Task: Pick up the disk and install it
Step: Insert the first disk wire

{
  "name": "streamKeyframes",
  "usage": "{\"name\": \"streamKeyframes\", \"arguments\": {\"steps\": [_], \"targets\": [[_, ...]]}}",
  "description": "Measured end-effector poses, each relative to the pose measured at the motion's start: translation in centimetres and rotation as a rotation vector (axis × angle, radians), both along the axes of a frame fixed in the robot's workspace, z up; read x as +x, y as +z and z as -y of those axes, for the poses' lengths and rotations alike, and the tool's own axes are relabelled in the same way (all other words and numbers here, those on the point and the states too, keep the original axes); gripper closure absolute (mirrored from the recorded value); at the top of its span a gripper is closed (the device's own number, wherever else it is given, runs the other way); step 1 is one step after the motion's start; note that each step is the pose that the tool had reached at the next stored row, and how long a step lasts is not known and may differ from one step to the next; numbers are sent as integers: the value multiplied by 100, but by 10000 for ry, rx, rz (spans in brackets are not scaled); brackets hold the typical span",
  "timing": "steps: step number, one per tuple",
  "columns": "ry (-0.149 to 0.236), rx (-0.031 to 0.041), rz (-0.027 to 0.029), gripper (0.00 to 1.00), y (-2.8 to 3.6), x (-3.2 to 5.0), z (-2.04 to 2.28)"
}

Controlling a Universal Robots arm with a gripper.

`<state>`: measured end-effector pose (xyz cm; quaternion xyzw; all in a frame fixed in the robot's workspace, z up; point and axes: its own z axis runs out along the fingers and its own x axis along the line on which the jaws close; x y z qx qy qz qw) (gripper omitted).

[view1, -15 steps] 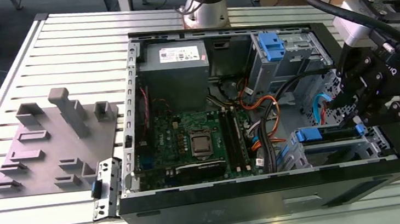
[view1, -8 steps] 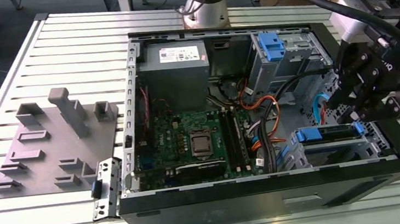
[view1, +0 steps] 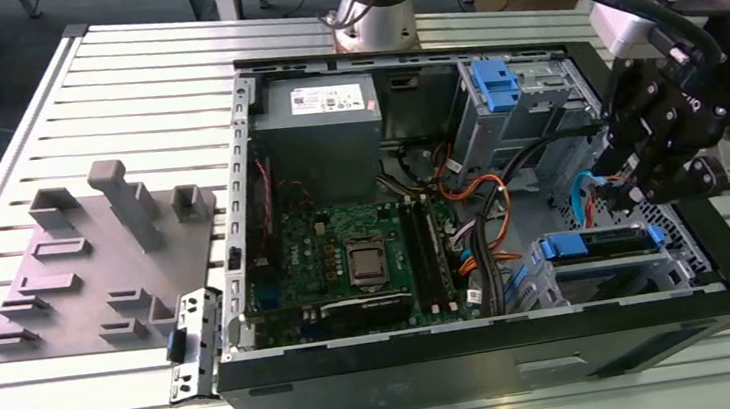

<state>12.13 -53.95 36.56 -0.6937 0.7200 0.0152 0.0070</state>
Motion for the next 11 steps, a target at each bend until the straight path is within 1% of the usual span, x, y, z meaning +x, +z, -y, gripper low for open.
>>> {"name": "streamKeyframes", "arguments": {"steps": [2, 5, 8, 11], "targets": [[-1, -6, -1, 58, -2, 3, -18], [0, -20, 0, 58, -12, 26, -31], [0, -26, 0, 58, -30, 55, -33], [-1, -32, 0, 58, -66, 63, -33]]}}
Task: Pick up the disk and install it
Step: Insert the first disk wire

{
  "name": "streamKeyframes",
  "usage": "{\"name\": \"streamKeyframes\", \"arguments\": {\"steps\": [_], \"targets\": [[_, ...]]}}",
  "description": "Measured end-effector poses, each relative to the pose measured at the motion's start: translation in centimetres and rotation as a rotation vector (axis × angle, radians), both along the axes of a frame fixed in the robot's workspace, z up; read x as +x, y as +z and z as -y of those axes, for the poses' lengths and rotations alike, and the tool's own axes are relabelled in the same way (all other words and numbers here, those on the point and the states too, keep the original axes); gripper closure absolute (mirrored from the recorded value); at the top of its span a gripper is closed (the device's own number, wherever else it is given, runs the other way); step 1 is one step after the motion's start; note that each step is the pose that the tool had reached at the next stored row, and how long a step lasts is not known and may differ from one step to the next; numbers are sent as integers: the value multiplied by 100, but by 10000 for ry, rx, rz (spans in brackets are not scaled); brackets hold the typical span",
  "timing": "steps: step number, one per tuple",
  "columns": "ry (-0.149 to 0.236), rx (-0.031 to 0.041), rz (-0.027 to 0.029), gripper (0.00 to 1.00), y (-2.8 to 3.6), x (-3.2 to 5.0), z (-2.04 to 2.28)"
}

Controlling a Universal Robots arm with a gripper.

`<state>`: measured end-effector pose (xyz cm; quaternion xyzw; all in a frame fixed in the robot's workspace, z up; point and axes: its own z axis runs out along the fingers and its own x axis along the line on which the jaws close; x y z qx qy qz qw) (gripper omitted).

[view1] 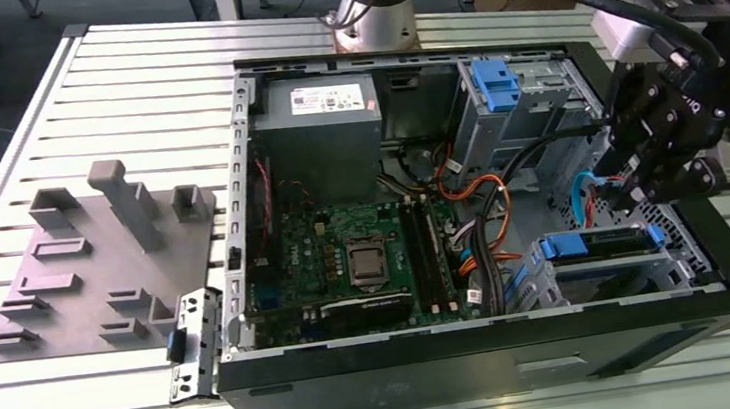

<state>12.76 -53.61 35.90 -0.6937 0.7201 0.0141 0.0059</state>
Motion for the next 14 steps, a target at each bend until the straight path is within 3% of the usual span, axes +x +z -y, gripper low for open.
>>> {"name": "streamKeyframes", "arguments": {"steps": [5, 14], "targets": [[1, -19, 0, 58, -64, 2, 0], [1, -23, 0, 58, -71, 7, 0]]}}
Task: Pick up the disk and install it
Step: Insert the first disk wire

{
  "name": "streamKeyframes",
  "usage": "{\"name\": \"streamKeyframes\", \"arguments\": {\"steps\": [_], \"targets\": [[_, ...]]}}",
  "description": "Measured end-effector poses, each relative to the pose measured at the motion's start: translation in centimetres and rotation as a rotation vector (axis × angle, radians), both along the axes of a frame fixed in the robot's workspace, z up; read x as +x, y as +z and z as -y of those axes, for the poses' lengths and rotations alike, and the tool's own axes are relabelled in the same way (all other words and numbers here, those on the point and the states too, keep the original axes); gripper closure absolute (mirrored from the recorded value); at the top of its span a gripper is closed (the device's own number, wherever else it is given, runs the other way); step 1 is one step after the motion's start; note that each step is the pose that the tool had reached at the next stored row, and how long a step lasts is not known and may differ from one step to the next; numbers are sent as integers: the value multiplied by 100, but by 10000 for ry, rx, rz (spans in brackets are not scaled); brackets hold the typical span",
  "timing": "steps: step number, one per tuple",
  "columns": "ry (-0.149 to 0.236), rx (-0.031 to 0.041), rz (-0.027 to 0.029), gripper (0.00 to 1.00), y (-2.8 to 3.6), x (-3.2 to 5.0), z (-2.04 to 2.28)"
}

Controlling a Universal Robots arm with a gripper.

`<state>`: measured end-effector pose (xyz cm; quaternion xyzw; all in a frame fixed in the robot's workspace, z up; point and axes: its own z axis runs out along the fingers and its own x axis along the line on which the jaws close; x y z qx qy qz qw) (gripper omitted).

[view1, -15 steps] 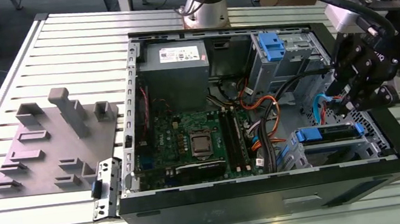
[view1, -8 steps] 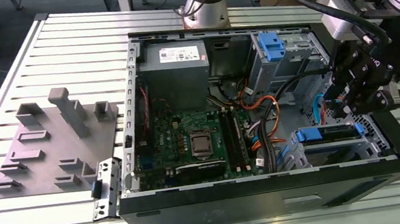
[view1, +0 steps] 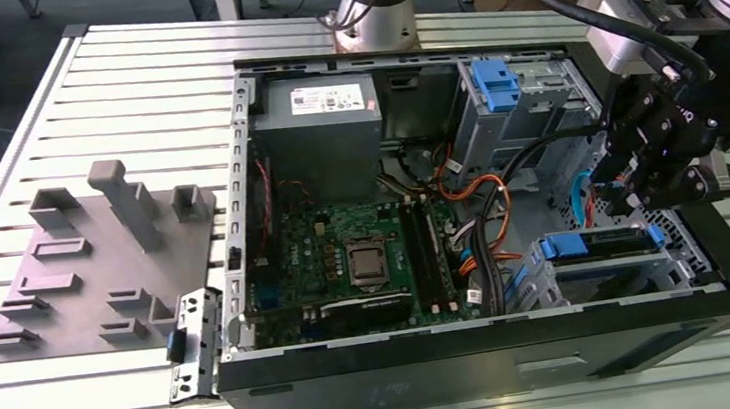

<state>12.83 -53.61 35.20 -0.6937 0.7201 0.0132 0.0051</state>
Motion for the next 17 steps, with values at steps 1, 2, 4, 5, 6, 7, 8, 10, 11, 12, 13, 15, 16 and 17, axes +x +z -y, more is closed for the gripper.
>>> {"name": "streamKeyframes", "arguments": {"steps": [1, 2, 4, 5, 6, 7, 8, 10, 11, 12, 13, 15, 16, 17], "targets": [[0, 0, 0, 58, 0, 0, 0], [0, 0, 0, 58, 0, 0, 0], [0, 0, 0, 58, -1, 1, 0], [0, 0, 0, 58, -1, 1, 0], [0, 0, 0, 58, -1, 1, 0], [0, 0, 0, 59, -1, 1, 0], [0, 0, 0, 65, -1, 1, 0], [0, 0, 0, 71, -1, 1, 0], [0, 0, 0, 71, -1, 2, 0], [0, 0, 0, 77, -1, 2, 0], [0, 0, 0, 83, -2, 2, 0], [0, 0, 0, 84, -2, 2, 0], [0, 0, 0, 84, -2, 2, 0], [0, 0, 0, 84, -2, 2, 0]]}}
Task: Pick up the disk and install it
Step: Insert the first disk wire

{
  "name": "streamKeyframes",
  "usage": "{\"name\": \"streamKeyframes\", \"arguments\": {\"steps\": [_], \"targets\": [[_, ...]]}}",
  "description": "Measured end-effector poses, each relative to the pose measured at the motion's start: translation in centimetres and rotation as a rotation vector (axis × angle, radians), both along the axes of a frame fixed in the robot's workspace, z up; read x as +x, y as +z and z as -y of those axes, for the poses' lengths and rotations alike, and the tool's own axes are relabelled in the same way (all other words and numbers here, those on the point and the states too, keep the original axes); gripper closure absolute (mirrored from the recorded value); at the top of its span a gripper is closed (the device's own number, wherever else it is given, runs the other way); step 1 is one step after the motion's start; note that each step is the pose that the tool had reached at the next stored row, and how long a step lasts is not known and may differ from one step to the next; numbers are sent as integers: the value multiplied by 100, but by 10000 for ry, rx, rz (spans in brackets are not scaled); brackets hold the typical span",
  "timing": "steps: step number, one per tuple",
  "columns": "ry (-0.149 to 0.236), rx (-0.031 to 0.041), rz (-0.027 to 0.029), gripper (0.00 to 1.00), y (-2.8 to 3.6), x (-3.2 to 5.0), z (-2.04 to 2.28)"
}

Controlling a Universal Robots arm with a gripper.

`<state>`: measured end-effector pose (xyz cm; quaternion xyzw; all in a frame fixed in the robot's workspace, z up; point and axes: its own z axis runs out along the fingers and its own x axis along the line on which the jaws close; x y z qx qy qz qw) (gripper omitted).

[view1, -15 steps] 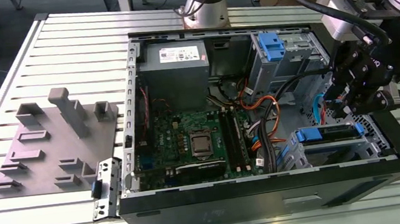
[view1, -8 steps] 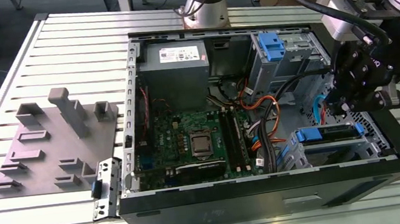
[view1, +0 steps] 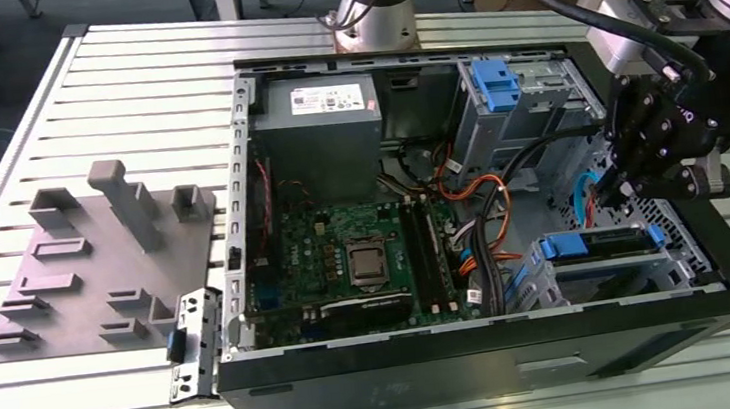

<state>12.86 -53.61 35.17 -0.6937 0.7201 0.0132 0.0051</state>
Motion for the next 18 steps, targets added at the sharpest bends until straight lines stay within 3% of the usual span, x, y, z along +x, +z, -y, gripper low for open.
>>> {"name": "streamKeyframes", "arguments": {"steps": [3, 8, 10, 18], "targets": [[0, 0, 0, 84, -37, 36, 0], [0, 0, 0, 84, -45, 36, 0], [0, -1, 0, 84, -85, 37, 0], [0, -1, 0, 84, -92, 37, 13]]}}
